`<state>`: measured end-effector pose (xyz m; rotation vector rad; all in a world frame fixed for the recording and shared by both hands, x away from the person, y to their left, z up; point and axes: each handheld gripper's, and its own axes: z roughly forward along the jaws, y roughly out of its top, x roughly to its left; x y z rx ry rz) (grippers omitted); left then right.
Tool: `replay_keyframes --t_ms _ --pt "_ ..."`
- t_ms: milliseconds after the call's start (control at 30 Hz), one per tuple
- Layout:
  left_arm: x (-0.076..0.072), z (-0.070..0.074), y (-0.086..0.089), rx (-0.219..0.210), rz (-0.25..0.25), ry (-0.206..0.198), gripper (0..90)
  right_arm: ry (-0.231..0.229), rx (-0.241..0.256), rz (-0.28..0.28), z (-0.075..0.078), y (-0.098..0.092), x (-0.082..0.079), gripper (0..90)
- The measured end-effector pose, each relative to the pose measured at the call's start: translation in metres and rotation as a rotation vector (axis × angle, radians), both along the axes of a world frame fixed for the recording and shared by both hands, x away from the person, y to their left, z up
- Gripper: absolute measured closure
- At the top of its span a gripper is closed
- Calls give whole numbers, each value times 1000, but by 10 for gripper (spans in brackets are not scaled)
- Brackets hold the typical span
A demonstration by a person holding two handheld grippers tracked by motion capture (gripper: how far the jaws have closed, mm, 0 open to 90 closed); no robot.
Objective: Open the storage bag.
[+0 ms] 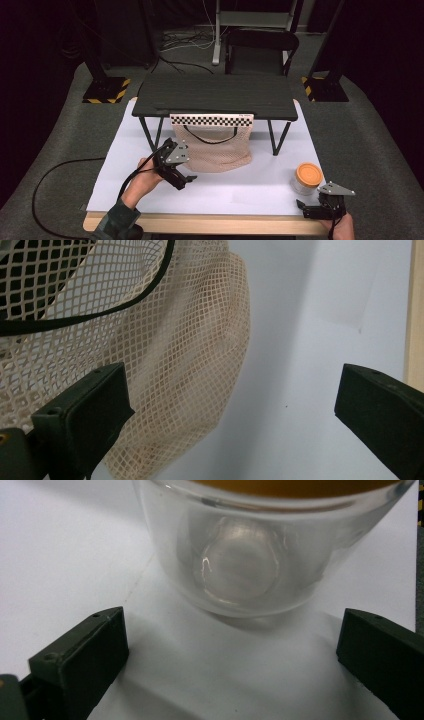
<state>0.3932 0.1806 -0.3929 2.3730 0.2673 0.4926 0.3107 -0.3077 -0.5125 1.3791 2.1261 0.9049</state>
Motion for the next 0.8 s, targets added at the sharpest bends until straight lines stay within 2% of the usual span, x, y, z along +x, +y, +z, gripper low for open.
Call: replay_keyframes --t_ms 233,500,800 --pt "6 4 -6 16 -19 -14 11 0 0 -2 0 0 0 0" --pt "14 8 -10 9 -30 -14 11 1 0 -2 0 0 0 0" --pt "23 12 -23 6 -61 -21 11 1 0 -4 0 0 0 0"
